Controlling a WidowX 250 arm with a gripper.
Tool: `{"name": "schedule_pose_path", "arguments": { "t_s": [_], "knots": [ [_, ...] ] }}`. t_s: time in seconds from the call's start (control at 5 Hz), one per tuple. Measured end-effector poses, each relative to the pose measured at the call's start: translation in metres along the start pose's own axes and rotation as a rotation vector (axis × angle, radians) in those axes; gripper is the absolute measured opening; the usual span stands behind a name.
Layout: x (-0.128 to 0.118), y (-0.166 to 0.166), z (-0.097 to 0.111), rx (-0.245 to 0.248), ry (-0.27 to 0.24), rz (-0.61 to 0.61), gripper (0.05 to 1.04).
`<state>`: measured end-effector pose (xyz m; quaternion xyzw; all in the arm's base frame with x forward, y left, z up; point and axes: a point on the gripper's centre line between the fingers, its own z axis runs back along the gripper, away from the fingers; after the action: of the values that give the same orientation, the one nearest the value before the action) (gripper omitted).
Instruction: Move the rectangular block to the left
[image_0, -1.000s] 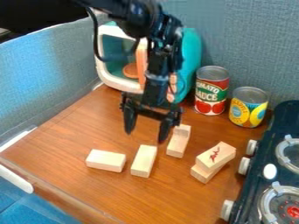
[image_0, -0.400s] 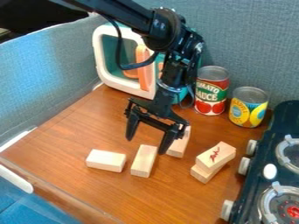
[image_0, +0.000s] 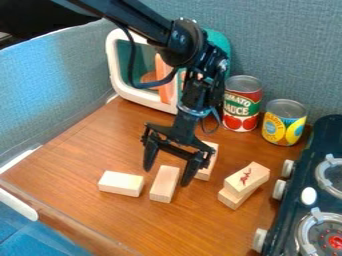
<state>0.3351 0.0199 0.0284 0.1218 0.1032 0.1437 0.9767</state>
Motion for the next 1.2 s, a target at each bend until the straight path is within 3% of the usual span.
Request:
{"name": "schedule_pose_path", "arguments": {
  "t_s": [0.2,0.4,0.8,1.0,1.2],
  "knots": [
    [-0.003,0.004,0.004,-0.056,-0.039,0.020,1.001],
    [0.000,0.008,-0.006,-0.120,-0.049,0.020,1.001],
    [0.010,0.013,-0.018,-0.186,-0.056,0.004,1.001],
    [0.013,0.012,-0.022,-0.191,-0.059,0.013,0.948],
    [0.013,0.010,-0.027,-0.199,-0.063,0.013,0.668]
  ]
}}
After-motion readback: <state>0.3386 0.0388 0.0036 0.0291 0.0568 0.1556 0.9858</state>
